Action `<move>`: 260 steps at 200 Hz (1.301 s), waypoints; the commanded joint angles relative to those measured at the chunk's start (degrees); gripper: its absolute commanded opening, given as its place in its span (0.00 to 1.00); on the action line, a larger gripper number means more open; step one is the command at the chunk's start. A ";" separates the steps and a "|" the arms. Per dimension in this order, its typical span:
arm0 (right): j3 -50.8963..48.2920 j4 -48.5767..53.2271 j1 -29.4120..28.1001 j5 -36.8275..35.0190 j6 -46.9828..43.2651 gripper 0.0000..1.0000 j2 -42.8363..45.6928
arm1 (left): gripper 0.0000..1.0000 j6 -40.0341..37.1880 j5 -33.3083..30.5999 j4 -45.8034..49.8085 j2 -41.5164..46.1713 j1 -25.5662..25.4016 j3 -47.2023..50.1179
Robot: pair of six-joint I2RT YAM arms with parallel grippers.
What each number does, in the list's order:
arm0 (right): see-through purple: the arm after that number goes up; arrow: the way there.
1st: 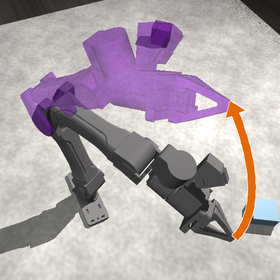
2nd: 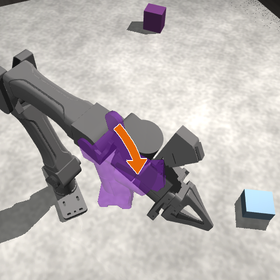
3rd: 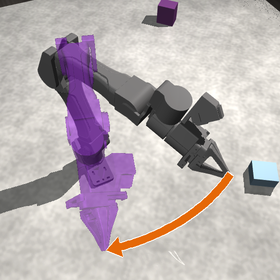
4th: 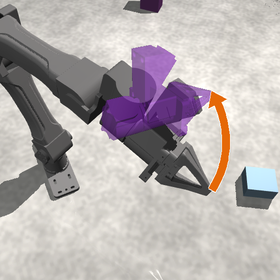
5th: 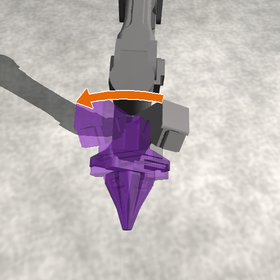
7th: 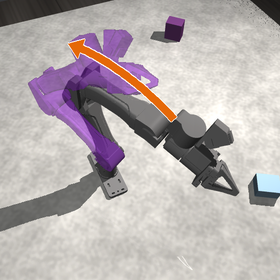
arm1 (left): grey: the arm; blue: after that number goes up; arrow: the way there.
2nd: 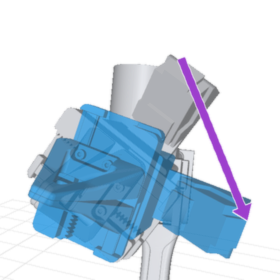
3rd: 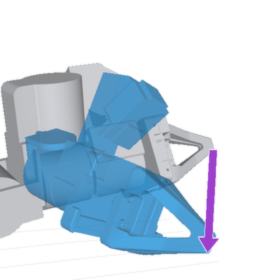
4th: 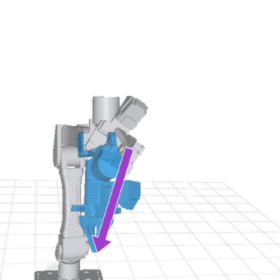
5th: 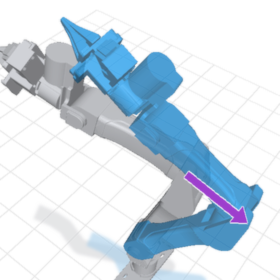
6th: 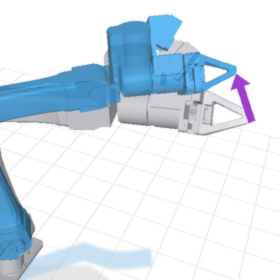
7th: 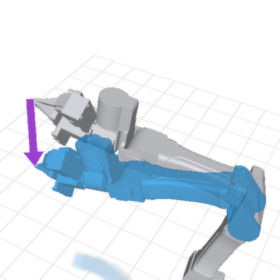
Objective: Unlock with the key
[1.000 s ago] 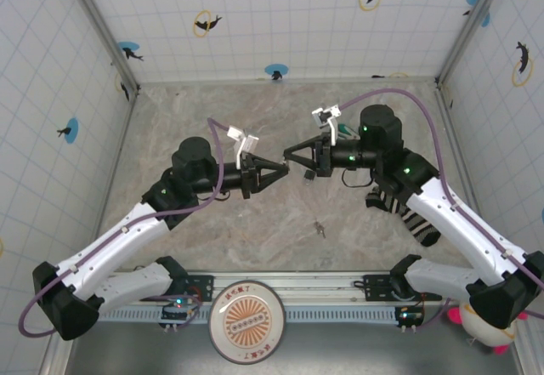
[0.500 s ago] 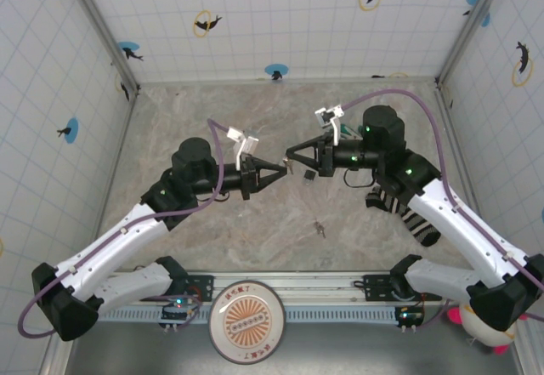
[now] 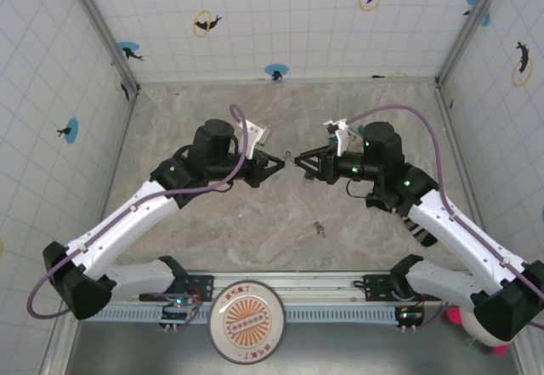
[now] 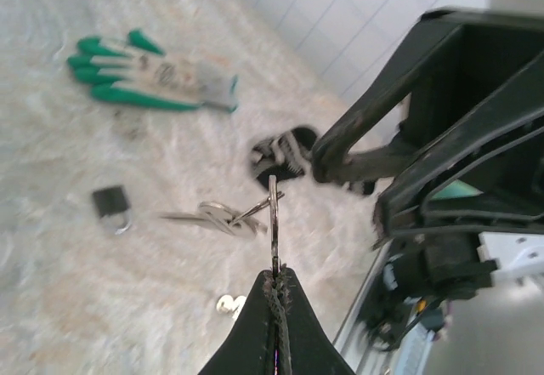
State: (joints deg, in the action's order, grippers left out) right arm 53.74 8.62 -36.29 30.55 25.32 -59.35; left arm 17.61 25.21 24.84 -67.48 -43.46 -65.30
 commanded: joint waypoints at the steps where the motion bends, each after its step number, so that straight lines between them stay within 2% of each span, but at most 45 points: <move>1: -1.78 -2.45 0.43 -3.90 -1.14 0.35 1.47 | 0.00 -5.80 -3.47 11.60 -3.25 0.13 -4.39; 20: -3.71 -4.72 0.43 -2.73 -0.03 0.38 1.41 | 0.00 -7.97 -0.74 16.37 -5.63 0.13 -8.61; 58: -6.63 -10.91 0.43 2.46 2.71 0.43 1.19 | 0.00 -7.80 6.37 11.73 -3.25 0.13 -6.70; 94: -7.07 -13.79 -0.08 6.27 4.10 0.45 0.56 | 0.00 -8.17 10.45 11.66 -3.18 0.13 -6.42; 154: -5.76 -14.53 -0.82 10.20 4.39 0.42 -0.82 | 0.00 -8.13 11.83 11.46 -3.27 0.13 -6.68; 186: -5.06 -12.20 -0.75 11.46 2.93 0.36 -1.38 | 0.00 -8.20 11.75 11.37 -3.01 0.13 -6.64; 225: -4.97 -11.17 0.30 13.06 2.22 0.17 -1.03 | 0.00 -8.15 11.69 11.37 -2.59 0.18 -6.60; 260: -5.36 -10.70 1.11 14.37 1.70 0.04 -0.63 | 0.00 -10.38 11.58 11.55 -2.22 0.13 -6.25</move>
State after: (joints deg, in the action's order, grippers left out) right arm 47.40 -2.55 -35.73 43.16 27.77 -60.55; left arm 9.37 35.86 36.64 -71.22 -43.40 -71.61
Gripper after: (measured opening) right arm 0.082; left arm 0.053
